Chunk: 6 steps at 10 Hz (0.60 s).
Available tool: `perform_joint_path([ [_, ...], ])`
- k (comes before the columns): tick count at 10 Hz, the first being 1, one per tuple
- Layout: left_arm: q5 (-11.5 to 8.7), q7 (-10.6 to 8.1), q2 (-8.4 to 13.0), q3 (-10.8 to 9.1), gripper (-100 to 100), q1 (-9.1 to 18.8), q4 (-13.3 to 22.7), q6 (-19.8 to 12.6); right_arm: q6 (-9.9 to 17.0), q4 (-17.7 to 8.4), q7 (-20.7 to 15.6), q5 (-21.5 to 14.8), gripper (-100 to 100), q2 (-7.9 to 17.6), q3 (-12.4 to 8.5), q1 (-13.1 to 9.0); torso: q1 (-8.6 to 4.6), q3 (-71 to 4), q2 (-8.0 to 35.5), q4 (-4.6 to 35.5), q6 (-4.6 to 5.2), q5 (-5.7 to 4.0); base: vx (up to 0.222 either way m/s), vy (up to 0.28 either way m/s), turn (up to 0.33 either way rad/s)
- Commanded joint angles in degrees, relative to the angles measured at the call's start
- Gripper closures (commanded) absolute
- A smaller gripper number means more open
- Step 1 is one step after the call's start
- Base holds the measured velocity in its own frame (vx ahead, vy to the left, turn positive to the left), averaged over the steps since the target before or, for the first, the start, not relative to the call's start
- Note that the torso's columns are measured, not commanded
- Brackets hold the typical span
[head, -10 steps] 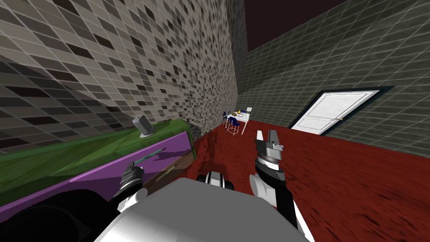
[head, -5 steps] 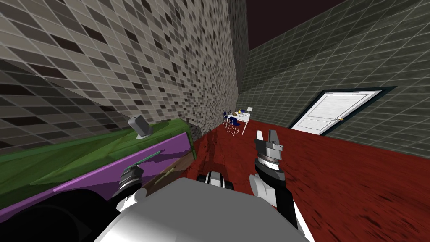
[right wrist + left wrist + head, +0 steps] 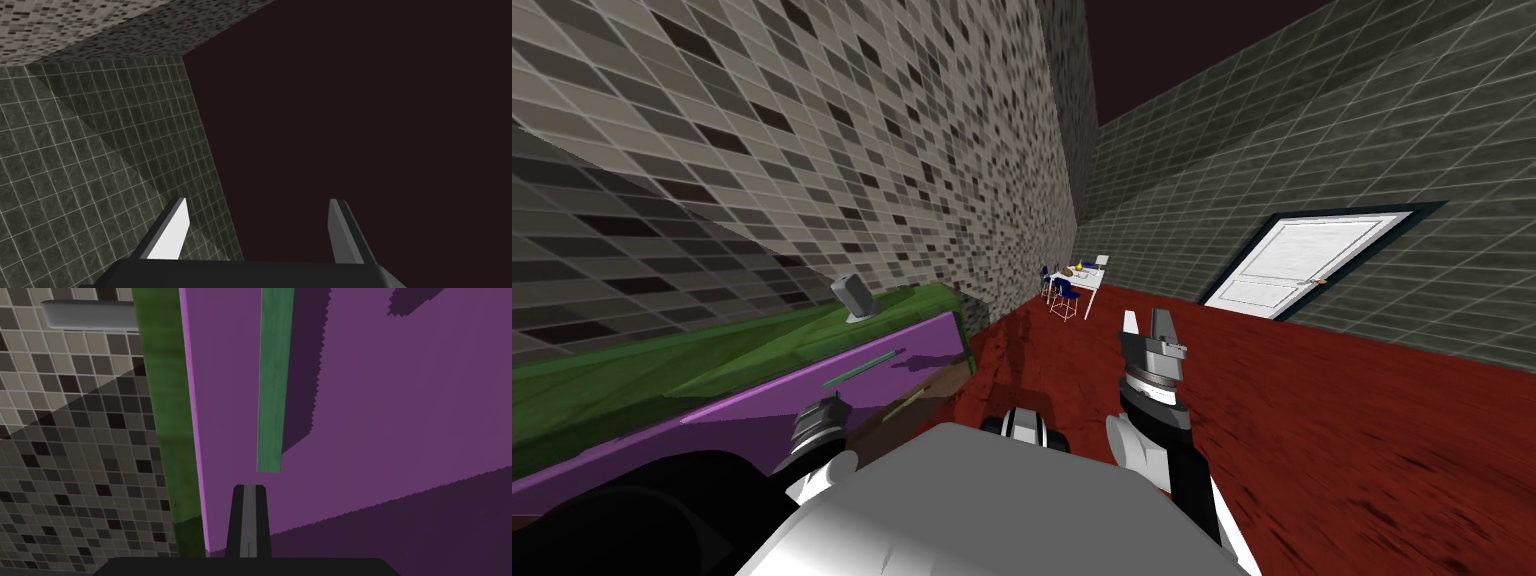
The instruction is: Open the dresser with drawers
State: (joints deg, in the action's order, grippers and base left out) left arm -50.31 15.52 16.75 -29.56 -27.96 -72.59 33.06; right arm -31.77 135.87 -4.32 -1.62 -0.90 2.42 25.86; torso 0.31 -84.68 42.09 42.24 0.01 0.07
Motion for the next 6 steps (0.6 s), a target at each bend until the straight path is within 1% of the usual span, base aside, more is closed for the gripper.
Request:
perform_joint_path([
  [1, 0.01, -0.17, 0.27, -0.21, -100, 0.18, 0.59, -0.44, 0.00, 0.00, 0.00, 0.00, 0, 0.02, -0.02, 0.01, 0.44, -0.09, -0.14, -0.04, 0.00, 0.13, 0.038, 0.153, -0.004],
  [2, 0.00, -0.24, 0.39, -0.30, -100, 0.26, 0.84, -0.61, 0.00, 0.00, 0.00, 0.00, 0, 0.03, -0.03, 0.02, 0.31, -0.05, -0.06, -0.03, 0.00, 0.13, 0.041, 0.171, -0.001],
  [3, 0.01, -0.26, 0.37, -0.23, -100, 0.19, 0.76, -0.46, 0.00, 0.00, 0.00, 0.00, 0, 0.03, -0.03, 0.02, -0.01, 0.05, 0.09, 0.02, -0.01, 0.03, 0.022, 0.086, -0.006],
  [4, -0.57, -0.33, 0.94, -0.69, -100, 0.05, 0.58, -1.36, 0.00, 0.00, 0.00, 0.00, 0, 0.02, -0.02, 0.01, -0.56, 0.15, 0.26, 0.06, -0.01, -0.12, 0.073, 0.109, -0.012],
  [5, -0.31, -0.33, 0.72, -0.48, -100, 0.10, 0.71, -0.88, 0.00, 0.00, 0.00, 0.00, 0, 0.02, -0.02, 0.02, -0.48, 0.10, 0.15, 0.05, 0.00, -0.15, 0.046, 0.070, -0.010],
  [6, -0.35, -0.34, 0.79, -0.52, 100, 0.10, 0.69, -1.00, 0.00, 0.00, 0.00, 0.00, 0, 0.01, -0.01, 0.01, -0.54, 0.12, 0.23, 0.05, -0.01, -0.12, 0.008, 0.013, -0.001],
])
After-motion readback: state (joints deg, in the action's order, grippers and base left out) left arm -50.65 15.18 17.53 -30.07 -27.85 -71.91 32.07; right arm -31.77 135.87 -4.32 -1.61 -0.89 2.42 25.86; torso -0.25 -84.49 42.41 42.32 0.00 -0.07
